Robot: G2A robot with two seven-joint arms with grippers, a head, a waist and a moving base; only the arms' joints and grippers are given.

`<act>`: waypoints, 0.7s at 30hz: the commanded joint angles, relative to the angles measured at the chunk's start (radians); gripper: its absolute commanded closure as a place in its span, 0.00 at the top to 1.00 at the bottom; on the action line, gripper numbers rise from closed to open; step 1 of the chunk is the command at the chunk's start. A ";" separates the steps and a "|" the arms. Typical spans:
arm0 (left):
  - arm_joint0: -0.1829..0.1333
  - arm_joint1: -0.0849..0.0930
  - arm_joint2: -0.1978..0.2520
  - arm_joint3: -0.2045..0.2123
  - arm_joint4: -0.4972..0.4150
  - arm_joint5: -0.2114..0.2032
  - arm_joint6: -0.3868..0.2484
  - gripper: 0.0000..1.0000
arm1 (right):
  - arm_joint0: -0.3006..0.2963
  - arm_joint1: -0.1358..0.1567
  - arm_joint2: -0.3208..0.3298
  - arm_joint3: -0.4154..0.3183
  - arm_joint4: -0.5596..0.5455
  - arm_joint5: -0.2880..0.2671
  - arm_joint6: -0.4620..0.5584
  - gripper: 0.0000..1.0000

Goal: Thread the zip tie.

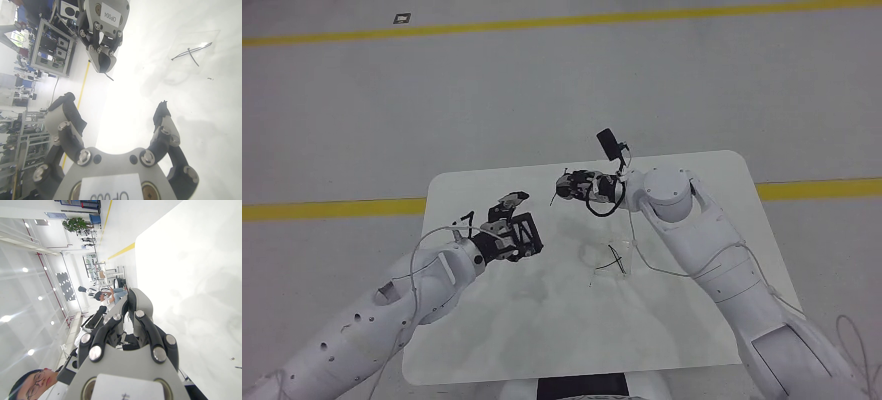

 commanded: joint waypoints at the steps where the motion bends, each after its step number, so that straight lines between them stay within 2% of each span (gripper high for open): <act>1: -0.024 0.018 0.030 0.015 0.000 -0.008 0.035 1.00 | 0.000 0.000 -0.001 0.002 0.007 0.000 -0.002 0.00; 8: -0.024 0.018 0.030 0.015 0.000 -0.008 0.035 1.00 | -0.003 0.000 -0.002 0.004 0.008 0.000 -0.004 0.00; 10: -0.029 0.017 0.034 0.028 0.000 -0.024 0.040 1.00 | -0.014 -0.001 -0.002 0.011 0.018 0.000 -0.025 0.00; 16: -0.079 0.020 0.071 0.078 0.000 -0.019 0.096 1.00 | 0.000 -0.009 -0.015 0.072 0.085 0.000 -0.055 0.00; 21: -0.147 0.032 0.148 0.108 0.000 -0.019 0.115 1.00 | 0.023 -0.016 -0.043 0.131 0.143 0.000 -0.075 0.00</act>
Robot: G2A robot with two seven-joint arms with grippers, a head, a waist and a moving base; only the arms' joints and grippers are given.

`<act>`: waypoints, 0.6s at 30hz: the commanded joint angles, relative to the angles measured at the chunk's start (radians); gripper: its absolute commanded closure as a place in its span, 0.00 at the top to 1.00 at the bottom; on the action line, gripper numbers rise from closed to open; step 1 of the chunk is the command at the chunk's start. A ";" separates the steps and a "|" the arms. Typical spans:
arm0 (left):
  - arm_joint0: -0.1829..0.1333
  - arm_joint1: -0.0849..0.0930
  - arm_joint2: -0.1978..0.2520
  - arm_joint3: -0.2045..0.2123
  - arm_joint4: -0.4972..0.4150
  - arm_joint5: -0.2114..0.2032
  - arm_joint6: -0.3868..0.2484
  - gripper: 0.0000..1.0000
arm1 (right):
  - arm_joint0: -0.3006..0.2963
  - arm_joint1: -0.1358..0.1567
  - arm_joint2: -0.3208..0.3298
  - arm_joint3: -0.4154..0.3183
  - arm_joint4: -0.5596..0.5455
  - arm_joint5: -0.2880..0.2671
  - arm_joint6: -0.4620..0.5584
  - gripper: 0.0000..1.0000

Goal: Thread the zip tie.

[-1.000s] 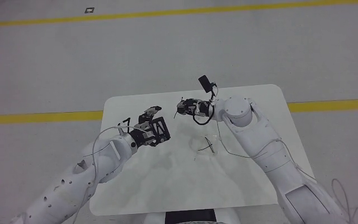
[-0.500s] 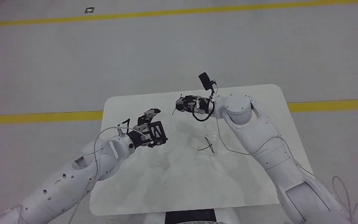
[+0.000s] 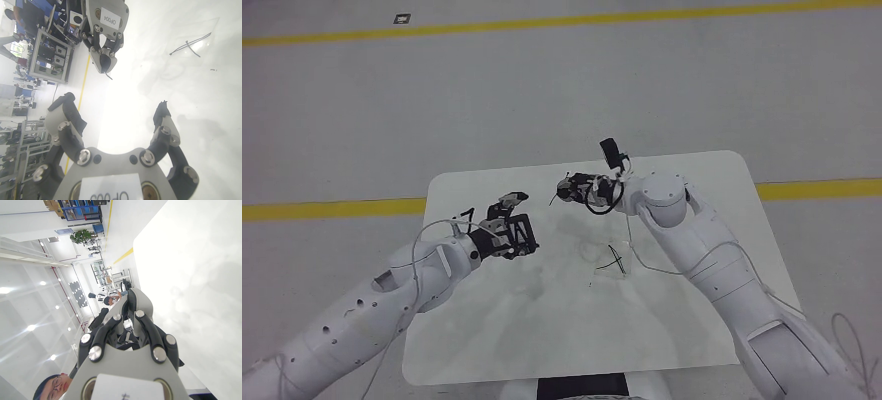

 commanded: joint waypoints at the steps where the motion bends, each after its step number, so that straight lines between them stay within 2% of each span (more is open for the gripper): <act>1: -0.034 0.005 0.038 0.007 0.000 0.002 -0.004 1.00 | 0.010 -0.001 -0.015 0.025 0.016 0.000 -0.002 0.00; 3: -0.079 0.011 0.085 0.007 0.000 -0.003 -0.030 1.00 | 0.017 -0.002 -0.025 0.035 0.025 0.000 -0.002 0.00; 11: -0.080 0.010 0.086 0.009 0.000 0.000 -0.031 1.00 | 0.002 -0.002 -0.029 0.026 0.016 0.000 -0.021 0.00; 18: -0.126 0.006 0.123 0.009 0.000 0.010 -0.053 1.00 | -0.010 -0.001 -0.028 0.023 0.018 0.000 -0.038 0.00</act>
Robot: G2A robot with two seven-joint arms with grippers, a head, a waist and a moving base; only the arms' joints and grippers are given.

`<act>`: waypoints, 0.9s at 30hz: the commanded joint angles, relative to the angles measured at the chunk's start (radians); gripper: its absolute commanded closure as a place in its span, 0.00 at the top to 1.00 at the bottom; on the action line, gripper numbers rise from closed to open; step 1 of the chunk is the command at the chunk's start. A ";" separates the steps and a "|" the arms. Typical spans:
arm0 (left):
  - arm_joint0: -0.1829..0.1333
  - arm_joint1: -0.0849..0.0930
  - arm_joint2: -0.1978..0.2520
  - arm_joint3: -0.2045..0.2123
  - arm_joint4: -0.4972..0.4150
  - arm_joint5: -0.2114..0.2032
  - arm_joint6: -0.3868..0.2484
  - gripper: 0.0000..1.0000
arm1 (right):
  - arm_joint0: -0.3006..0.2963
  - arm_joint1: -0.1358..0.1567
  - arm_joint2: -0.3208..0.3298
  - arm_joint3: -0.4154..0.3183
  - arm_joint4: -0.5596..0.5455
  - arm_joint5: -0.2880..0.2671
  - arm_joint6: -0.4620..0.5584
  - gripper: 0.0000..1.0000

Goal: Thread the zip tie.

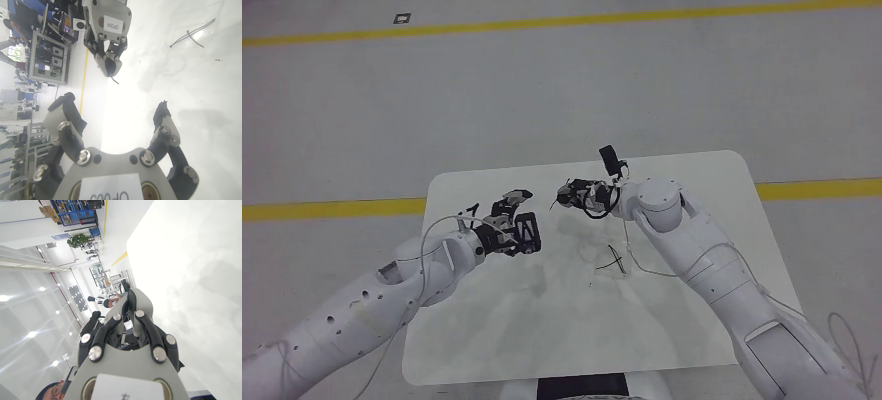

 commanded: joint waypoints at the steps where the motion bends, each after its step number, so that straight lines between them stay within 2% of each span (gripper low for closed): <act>1: -0.017 0.000 0.017 0.003 0.000 0.003 -0.002 1.00 | -0.002 0.000 0.001 0.002 0.011 0.000 0.001 0.00; 2: -0.026 0.000 0.030 0.005 0.000 0.007 -0.003 1.00 | -0.002 0.000 0.001 0.004 0.016 0.000 0.002 0.00; 4: -0.044 0.000 0.050 0.009 0.000 0.015 -0.006 0.92 | -0.002 -0.001 0.002 0.010 0.028 0.000 0.000 0.00; 7: -0.074 0.001 0.089 0.016 0.000 0.032 -0.006 0.58 | 0.001 -0.001 0.003 0.018 0.053 0.000 0.005 0.00; 9: -0.097 0.001 0.118 0.024 0.000 0.045 -0.005 0.51 | 0.006 0.001 0.006 0.020 0.065 0.000 0.009 0.00; 18: -0.189 0.001 0.237 0.054 0.000 0.119 0.010 0.44 | -0.004 0.014 0.011 -0.008 0.106 0.000 0.017 0.00; 27: -0.255 0.000 0.330 0.070 0.000 0.190 0.036 0.43 | -0.010 0.024 -0.017 -0.018 0.167 0.000 0.013 0.00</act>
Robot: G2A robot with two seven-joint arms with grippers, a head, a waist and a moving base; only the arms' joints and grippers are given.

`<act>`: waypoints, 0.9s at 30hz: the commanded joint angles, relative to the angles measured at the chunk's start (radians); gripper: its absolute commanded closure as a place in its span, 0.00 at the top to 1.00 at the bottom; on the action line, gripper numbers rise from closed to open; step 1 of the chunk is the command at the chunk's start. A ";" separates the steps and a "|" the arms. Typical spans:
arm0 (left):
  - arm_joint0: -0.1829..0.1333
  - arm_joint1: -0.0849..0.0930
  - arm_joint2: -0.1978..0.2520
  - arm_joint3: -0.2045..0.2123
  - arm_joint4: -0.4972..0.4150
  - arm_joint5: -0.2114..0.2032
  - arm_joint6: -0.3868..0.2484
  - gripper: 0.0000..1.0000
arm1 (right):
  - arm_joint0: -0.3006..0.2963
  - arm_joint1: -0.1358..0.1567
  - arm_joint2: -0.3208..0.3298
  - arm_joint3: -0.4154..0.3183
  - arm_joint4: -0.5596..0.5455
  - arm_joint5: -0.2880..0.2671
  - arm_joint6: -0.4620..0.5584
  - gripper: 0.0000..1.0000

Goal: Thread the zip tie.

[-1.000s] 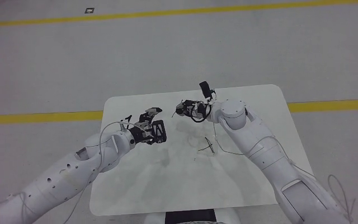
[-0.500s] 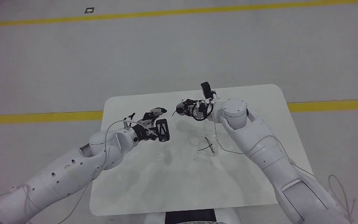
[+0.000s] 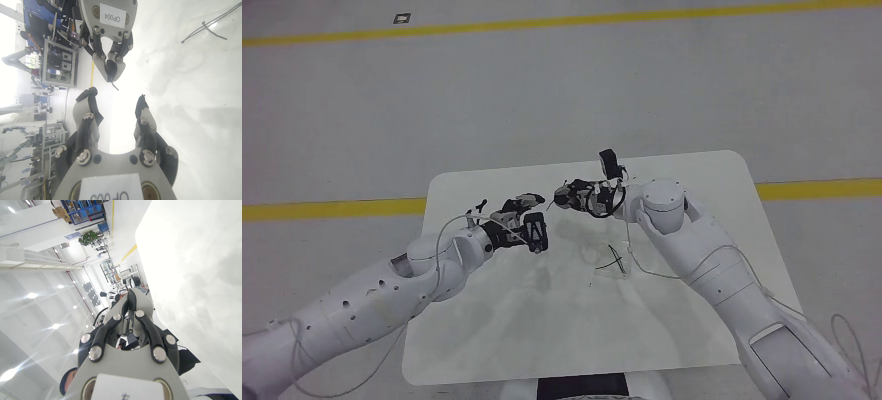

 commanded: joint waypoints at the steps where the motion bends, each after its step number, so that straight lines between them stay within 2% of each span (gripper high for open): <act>1: -0.012 0.000 0.018 0.003 0.000 0.011 0.006 0.43 | 0.001 0.001 -0.008 0.000 0.015 0.000 -0.004 0.00; 4: -0.031 -0.001 0.042 0.006 0.000 0.027 0.016 0.42 | 0.005 0.003 -0.024 0.005 0.038 0.000 -0.014 0.00; 11: -0.069 0.000 0.093 0.010 0.000 0.068 0.015 0.31 | 0.022 0.009 -0.060 0.011 0.077 0.000 -0.039 0.00; 16: -0.092 0.001 0.123 0.012 0.000 0.089 0.009 0.29 | 0.032 0.017 -0.080 0.008 0.100 0.000 -0.052 0.00; 27: -0.094 -0.003 0.126 0.020 0.000 0.108 0.008 0.23 | 0.040 0.039 -0.109 -0.009 0.143 0.000 -0.070 0.00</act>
